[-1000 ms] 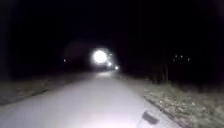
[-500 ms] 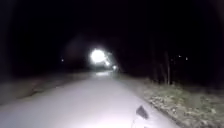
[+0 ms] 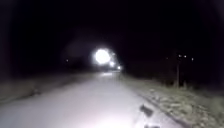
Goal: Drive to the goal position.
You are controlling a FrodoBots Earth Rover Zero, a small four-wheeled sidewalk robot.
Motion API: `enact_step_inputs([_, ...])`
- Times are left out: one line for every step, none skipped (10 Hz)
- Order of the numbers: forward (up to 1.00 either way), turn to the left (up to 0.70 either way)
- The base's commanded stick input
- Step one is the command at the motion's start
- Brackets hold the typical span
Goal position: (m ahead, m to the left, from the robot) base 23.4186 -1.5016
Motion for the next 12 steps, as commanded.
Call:
enact_step_inputs([1.0,0.0])
enact_step_inputs([1.0,0.0])
enact_step_inputs([1.0,0.01])
enact_step_inputs([1.0,0.01])
enact_step_inputs([1.0,0.0])
enact_step_inputs([1.0,0.0])
enact_step_inputs([1.0,0.0])
enact_step_inputs([1.0,0.0])
enact_step_inputs([1.0,0.0])
enact_step_inputs([1.0,0.04])
enact_step_inputs([1.0,0.14])
enact_step_inputs([1.0,0.4])
